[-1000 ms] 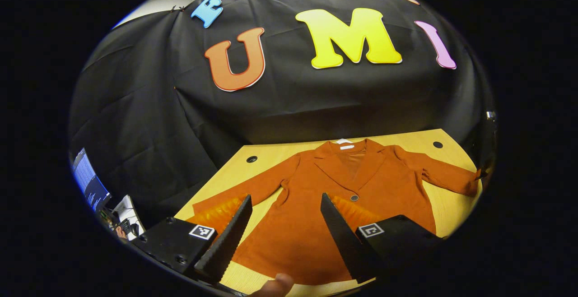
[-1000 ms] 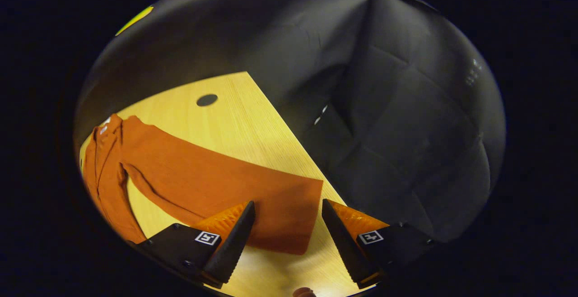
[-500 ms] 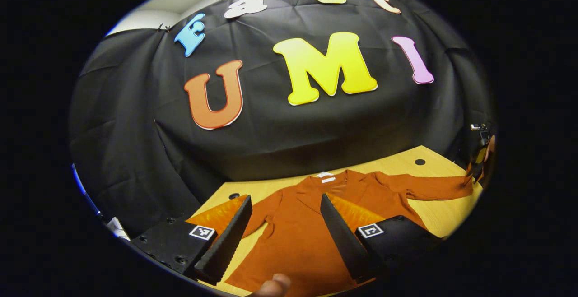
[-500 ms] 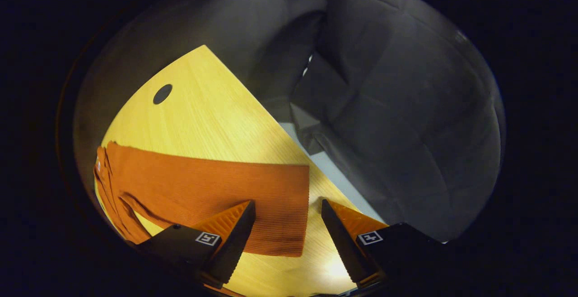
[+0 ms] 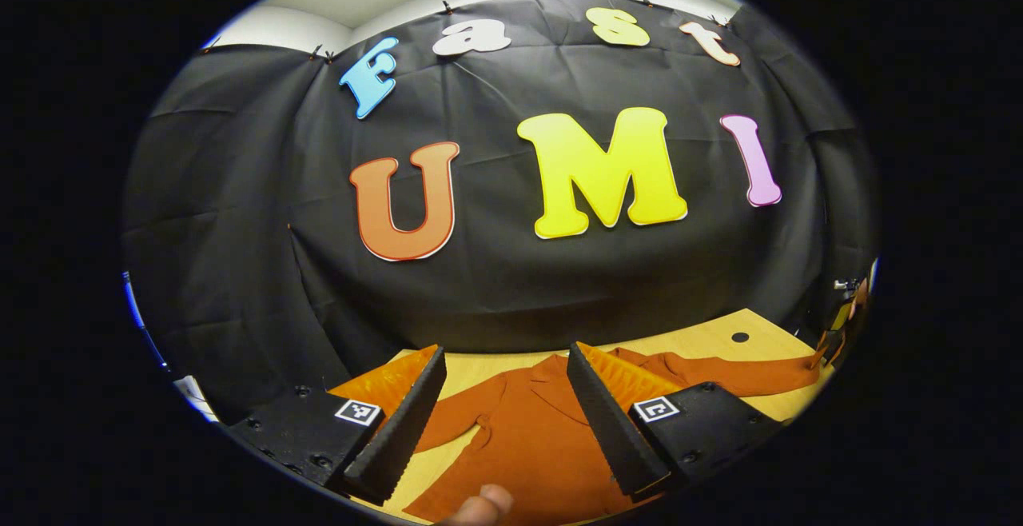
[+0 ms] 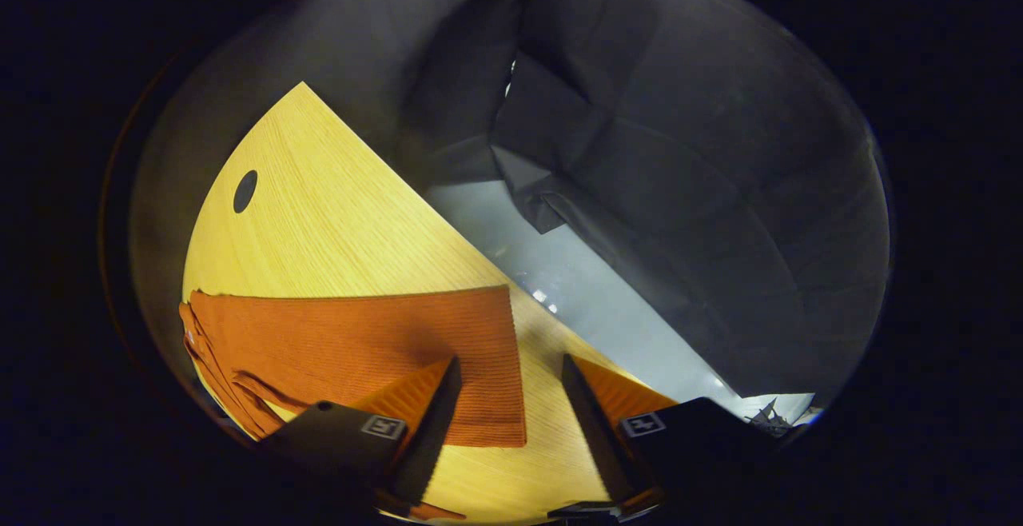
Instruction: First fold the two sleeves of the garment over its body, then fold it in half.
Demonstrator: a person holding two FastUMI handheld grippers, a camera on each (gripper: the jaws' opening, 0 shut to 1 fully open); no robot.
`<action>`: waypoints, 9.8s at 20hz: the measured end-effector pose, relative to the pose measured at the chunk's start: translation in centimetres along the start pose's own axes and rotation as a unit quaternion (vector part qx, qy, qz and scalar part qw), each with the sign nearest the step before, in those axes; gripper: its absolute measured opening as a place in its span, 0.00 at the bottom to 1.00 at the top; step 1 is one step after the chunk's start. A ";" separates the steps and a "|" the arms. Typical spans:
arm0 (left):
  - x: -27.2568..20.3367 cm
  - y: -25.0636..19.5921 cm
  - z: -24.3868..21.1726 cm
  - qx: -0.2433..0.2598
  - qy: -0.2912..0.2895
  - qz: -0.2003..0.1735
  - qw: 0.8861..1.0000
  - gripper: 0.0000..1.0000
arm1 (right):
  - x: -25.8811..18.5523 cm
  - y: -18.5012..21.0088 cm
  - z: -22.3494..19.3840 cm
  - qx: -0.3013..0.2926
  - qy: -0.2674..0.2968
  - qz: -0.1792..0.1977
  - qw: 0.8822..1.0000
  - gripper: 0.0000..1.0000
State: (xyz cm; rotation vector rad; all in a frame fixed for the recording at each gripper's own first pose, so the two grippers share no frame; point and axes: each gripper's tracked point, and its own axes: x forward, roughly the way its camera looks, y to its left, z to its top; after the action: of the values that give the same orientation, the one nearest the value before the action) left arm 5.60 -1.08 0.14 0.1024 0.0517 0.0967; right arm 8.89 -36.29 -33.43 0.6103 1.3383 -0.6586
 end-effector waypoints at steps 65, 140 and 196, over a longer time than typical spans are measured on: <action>0.2 26.6 -20.8 -0.055 0.153 0.148 0.975 0.99 | -16.2 61.9 -40.6 -0.442 0.023 0.264 0.857 0.95; 19.5 -16.9 -14.3 -0.135 0.490 -0.168 0.845 0.06 | -10.6 13.6 -25.4 -0.344 -0.042 0.276 0.896 0.96; -15.4 10.8 -18.5 -0.278 0.639 -0.222 0.682 0.98 | -7.0 8.4 -31.7 -0.319 0.163 0.325 0.875 0.92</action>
State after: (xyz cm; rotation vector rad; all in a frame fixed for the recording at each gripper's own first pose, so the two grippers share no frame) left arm -11.77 9.90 -16.41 -0.6244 1.4596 -0.3330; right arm -6.92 -6.89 -30.46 0.5826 1.4357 0.4521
